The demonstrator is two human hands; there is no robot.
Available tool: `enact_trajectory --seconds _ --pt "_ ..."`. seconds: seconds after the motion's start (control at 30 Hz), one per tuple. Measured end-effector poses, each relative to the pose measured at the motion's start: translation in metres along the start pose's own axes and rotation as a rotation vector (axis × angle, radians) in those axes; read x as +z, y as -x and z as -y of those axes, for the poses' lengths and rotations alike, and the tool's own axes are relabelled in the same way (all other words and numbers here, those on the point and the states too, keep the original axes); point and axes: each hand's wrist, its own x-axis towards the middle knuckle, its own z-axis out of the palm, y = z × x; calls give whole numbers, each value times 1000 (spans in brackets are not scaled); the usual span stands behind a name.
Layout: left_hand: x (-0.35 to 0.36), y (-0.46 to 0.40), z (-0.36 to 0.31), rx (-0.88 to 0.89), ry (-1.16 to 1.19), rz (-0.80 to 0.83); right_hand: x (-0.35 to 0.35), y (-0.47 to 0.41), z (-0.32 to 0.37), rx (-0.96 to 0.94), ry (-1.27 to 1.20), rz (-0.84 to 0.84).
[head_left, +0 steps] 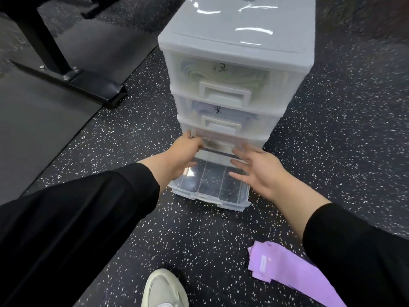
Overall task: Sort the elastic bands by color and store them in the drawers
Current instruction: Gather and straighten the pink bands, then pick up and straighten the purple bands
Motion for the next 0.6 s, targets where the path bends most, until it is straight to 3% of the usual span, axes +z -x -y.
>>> enact_trajectory --seconds 0.1,0.2,0.3,0.47,0.6 --pt "7 11 -4 -80 -247 -16 -44 17 -2 4 211 -66" --pt "26 35 -31 -63 -609 189 -100 45 -11 1 396 -154" --pt "66 66 -74 41 -825 369 -159 81 -23 17 611 -242" --pt "161 108 -111 220 -1065 405 -219 123 -46 6 1012 -294" --pt "230 121 -67 304 -1197 409 -239 138 -69 -3 1205 -215"
